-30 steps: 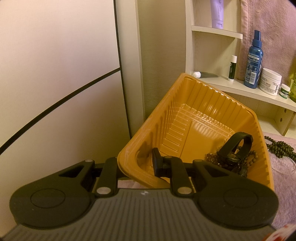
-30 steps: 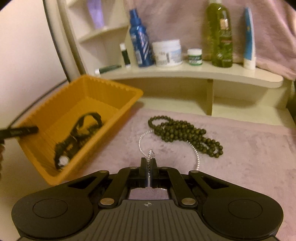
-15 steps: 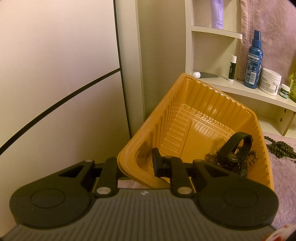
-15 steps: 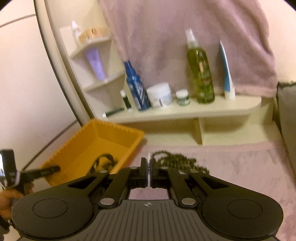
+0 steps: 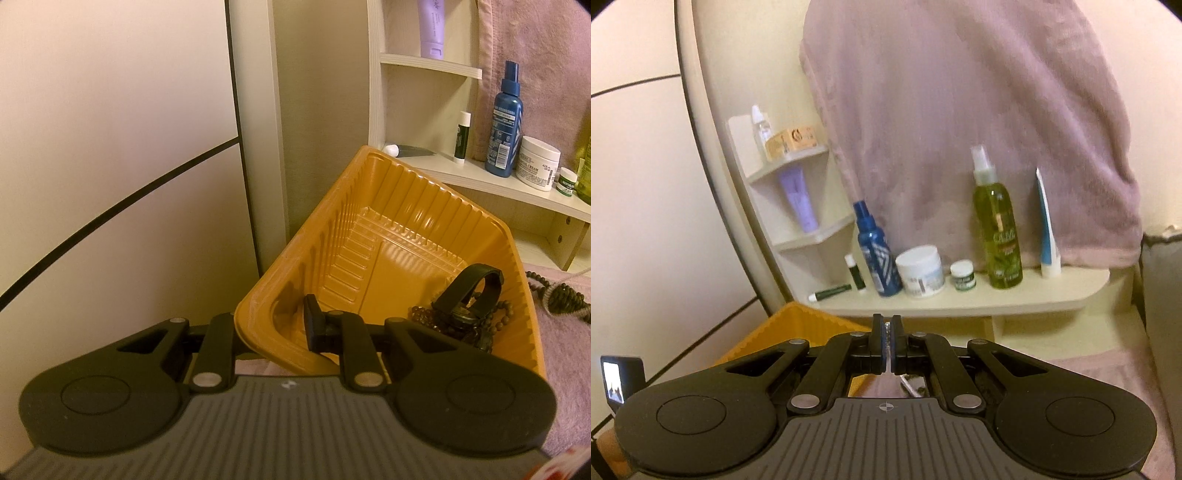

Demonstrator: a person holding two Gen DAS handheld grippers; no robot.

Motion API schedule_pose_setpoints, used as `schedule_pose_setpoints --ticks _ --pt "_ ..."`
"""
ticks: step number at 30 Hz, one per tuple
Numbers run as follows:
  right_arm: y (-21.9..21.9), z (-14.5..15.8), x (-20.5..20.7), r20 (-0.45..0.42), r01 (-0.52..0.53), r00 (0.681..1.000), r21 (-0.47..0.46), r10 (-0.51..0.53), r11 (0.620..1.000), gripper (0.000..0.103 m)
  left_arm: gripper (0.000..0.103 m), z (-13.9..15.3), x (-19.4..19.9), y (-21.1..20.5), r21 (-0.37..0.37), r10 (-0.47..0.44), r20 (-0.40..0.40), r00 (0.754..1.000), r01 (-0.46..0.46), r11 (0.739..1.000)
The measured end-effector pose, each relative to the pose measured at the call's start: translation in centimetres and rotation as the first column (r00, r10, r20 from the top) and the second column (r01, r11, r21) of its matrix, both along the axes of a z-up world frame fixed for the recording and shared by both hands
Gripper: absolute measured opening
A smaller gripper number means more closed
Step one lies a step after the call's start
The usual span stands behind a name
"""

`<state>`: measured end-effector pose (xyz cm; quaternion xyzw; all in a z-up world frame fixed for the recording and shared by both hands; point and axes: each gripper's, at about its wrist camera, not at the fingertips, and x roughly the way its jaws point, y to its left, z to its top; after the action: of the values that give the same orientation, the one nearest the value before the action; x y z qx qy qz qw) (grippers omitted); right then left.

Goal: Organize jewelry
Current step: 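Lift the pearl strand with the right gripper and lower it into the tray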

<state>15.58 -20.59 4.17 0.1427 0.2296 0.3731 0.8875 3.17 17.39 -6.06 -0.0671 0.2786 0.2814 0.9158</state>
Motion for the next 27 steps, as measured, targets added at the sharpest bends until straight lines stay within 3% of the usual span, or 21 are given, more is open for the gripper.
schedule_pose_setpoints --ticks 15,27 --pt "-0.4 1.1 0.2 0.01 0.012 1.0 -0.008 -0.012 1.0 0.002 0.017 0.0 0.0 0.0 -0.001 0.0 0.0 1.0 0.0 1.0" --pt "1.3 2.5 0.8 0.012 -0.052 0.999 -0.001 0.052 0.999 0.002 0.017 0.0 0.0 0.0 -0.002 0.0 0.001 1.0 0.0 1.0"
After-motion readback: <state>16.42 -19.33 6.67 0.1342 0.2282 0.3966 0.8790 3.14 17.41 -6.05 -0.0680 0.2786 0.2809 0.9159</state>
